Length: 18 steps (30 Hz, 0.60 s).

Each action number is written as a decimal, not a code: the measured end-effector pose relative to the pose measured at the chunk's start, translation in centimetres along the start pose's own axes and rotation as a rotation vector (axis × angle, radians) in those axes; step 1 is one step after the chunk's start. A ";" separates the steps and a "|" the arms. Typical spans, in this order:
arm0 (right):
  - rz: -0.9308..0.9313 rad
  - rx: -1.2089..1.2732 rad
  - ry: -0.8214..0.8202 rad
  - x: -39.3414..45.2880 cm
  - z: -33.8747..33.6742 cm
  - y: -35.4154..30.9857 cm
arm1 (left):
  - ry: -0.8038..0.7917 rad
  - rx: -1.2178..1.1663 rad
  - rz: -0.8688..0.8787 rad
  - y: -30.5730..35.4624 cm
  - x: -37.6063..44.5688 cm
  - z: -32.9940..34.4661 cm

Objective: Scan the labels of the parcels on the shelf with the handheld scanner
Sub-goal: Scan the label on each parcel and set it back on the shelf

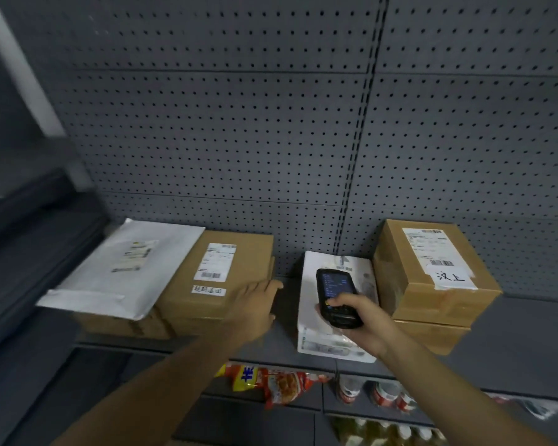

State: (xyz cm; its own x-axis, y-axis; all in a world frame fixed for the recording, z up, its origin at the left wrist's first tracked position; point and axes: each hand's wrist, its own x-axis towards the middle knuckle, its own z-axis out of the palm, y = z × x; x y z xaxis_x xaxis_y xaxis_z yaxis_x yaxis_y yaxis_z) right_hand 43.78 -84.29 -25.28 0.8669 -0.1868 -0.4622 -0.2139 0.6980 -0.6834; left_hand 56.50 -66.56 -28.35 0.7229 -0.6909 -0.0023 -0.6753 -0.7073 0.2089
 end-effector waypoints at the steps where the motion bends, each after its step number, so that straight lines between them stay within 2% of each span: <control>1: 0.000 -0.017 -0.008 0.2 0.7 0.1 | 0.000 0.054 -0.024 -0.7 -0.3 -1.0; 4: 0.009 -0.080 -0.010 0.6 2.9 0.8 | -0.026 0.243 -0.058 -3.5 -1.2 -3.2; 7: 0.037 -0.083 -0.015 1.4 4.9 1.9 | -0.046 0.319 -0.109 -7.2 -2.2 -4.6; 13: 0.013 -0.076 -0.014 4.0 8.6 3.9 | -0.111 0.284 -0.207 -13.4 -2.5 -6.0; 18: -0.029 -0.054 0.048 6.7 11.2 5.5 | -0.177 0.134 -0.224 -17.4 -1.8 -6.4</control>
State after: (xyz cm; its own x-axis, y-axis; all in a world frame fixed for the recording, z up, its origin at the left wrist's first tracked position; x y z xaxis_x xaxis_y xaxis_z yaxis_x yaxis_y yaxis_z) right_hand 53.47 -74.00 -25.81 0.8505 -0.2401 -0.4679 -0.2145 0.6538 -0.7256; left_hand 67.89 -52.03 -25.72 0.8271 -0.5228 -0.2062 -0.5239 -0.8501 0.0537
